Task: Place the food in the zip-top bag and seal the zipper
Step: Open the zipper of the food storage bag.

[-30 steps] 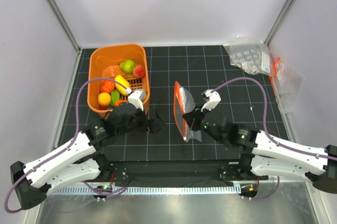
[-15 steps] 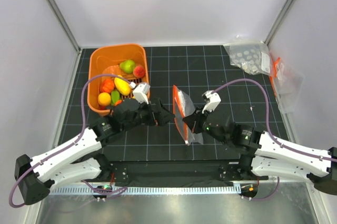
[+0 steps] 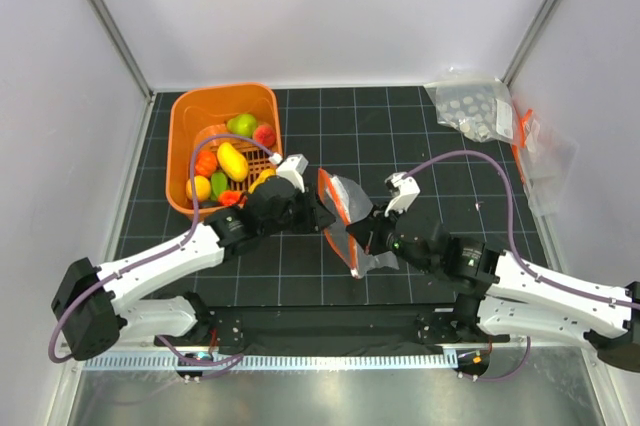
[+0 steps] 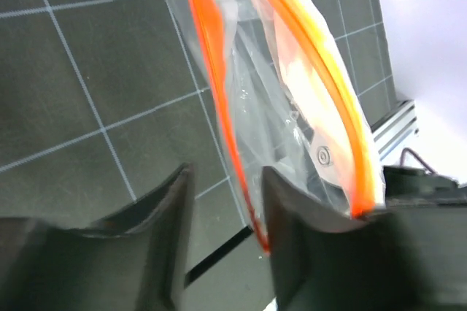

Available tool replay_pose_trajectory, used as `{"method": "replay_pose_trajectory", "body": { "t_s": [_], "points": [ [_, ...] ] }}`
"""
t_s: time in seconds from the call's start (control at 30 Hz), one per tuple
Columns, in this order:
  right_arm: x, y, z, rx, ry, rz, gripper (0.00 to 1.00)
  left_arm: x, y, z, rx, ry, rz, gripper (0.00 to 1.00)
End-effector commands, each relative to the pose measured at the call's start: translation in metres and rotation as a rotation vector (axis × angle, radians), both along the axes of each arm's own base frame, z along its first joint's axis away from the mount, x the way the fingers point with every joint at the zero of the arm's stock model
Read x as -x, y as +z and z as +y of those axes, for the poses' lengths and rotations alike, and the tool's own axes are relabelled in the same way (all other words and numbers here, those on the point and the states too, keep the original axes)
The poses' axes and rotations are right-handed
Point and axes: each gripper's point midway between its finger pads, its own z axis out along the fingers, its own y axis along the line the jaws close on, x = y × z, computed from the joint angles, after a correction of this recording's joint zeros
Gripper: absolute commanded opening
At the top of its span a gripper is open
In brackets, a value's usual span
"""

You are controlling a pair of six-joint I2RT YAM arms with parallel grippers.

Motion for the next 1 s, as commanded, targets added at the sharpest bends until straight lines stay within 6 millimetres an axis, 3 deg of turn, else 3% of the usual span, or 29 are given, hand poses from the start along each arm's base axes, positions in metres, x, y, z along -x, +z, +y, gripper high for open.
{"method": "replay_pose_trajectory", "body": {
  "t_s": [0.0,0.03,0.1,0.13,0.2,0.23,0.37,0.43,0.77,0.97],
  "points": [
    [-0.001,0.03,0.003,-0.083,0.01,-0.045,0.01,-0.017,0.035,-0.014,0.072,0.009,-0.087,0.37],
    [-0.001,0.028,0.002,-0.081,0.004,-0.045,0.01,-0.019,0.035,-0.014,0.062,0.005,-0.1,0.19],
    [-0.002,0.023,-0.002,-0.051,-0.004,-0.047,0.11,-0.022,0.037,-0.015,0.051,0.003,-0.117,0.03],
    [-0.002,0.015,-0.006,-0.012,-0.01,-0.036,0.27,-0.022,0.037,-0.015,0.046,-0.002,-0.123,0.0],
    [-0.005,0.011,-0.01,0.029,-0.03,-0.035,0.37,-0.023,0.035,-0.014,0.035,-0.003,-0.131,0.0],
    [-0.007,0.004,-0.013,0.072,-0.041,-0.026,0.49,-0.023,0.034,-0.014,0.031,-0.005,-0.131,0.0],
    [-0.011,0.002,-0.015,0.157,-0.044,-0.032,0.68,-0.023,0.026,-0.017,0.011,-0.013,-0.112,0.0],
    [-0.012,0.008,-0.01,0.173,-0.021,-0.045,0.69,-0.022,0.023,-0.02,0.001,-0.019,-0.103,0.0],
    [-0.018,0.023,0.016,0.245,0.05,-0.069,0.52,-0.023,0.022,-0.027,-0.023,-0.023,-0.086,0.0],
    [-0.016,0.011,0.02,0.368,0.019,-0.084,0.49,-0.026,0.031,-0.028,-0.013,-0.01,-0.086,0.0]
  ]
}}
